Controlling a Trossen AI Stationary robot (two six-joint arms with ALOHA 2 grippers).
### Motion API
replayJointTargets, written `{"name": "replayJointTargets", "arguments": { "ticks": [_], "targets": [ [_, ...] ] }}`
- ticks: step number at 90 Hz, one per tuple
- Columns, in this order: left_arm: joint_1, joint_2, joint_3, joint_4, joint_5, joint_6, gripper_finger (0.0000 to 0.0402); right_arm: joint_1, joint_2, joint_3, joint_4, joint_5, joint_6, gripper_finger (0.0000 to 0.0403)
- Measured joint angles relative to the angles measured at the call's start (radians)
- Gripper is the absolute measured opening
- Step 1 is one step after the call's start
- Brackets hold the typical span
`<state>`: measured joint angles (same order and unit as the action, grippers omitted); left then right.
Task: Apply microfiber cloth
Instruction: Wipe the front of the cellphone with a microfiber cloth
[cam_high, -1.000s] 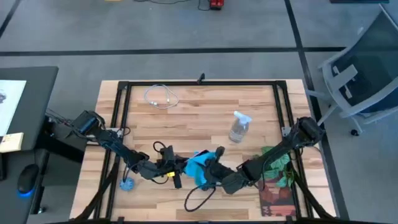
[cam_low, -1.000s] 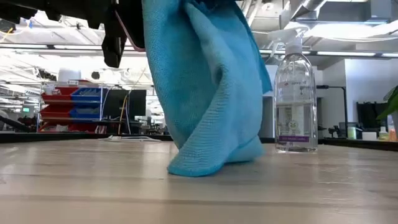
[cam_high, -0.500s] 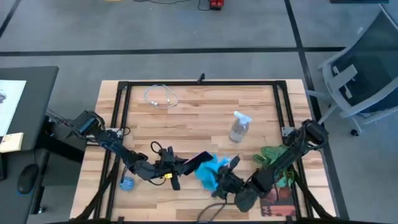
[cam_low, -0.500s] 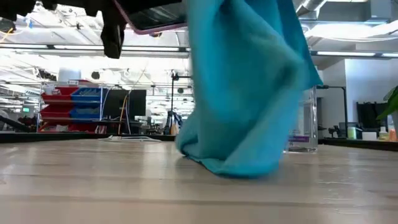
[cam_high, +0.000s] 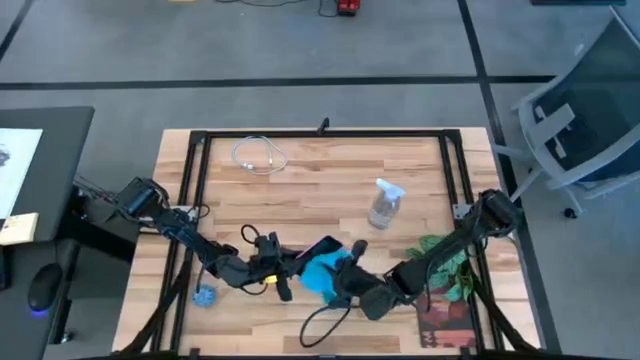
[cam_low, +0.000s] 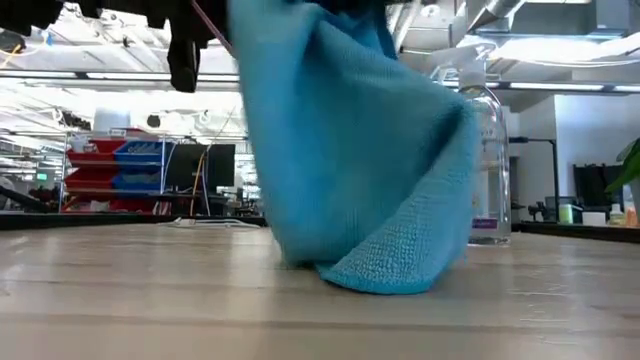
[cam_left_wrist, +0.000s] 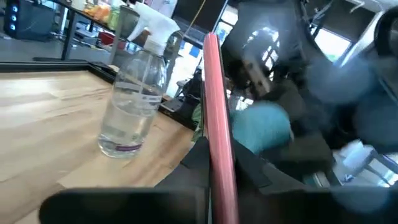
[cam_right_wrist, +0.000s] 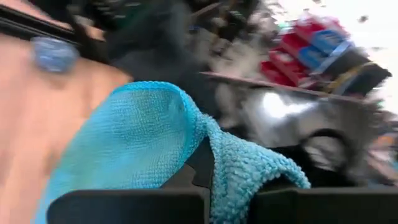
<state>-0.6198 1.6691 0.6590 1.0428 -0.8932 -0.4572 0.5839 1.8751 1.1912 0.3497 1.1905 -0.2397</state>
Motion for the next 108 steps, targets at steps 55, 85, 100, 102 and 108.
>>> {"name": "replayJointTargets", "arguments": {
  "ticks": [55, 85, 100, 102, 108],
  "targets": [
    [-0.003, 0.004, -0.002, -0.023, 0.022, 0.001, 0.0010, -0.032, -0.009, 0.004, -0.071, -0.189, 0.115, 0.0000],
    [-0.006, -0.001, 0.005, 0.028, 0.050, 0.010, 0.0010, 0.025, -0.002, -0.004, -0.477, -0.158, 0.450, 0.0000],
    [-0.007, 0.000, 0.002, 0.024, 0.033, 0.023, 0.0010, 0.072, -0.004, -0.002, -0.556, -0.159, 0.527, 0.0000],
    [-0.007, 0.000, 0.002, 0.025, 0.024, 0.024, 0.0010, 0.081, -0.004, -0.002, -0.555, -0.160, 0.527, 0.0000],
    [-0.009, 0.000, 0.002, 0.030, 0.031, 0.026, 0.0010, 0.109, -0.004, -0.002, -0.530, -0.167, 0.520, 0.0000]
  ]
}}
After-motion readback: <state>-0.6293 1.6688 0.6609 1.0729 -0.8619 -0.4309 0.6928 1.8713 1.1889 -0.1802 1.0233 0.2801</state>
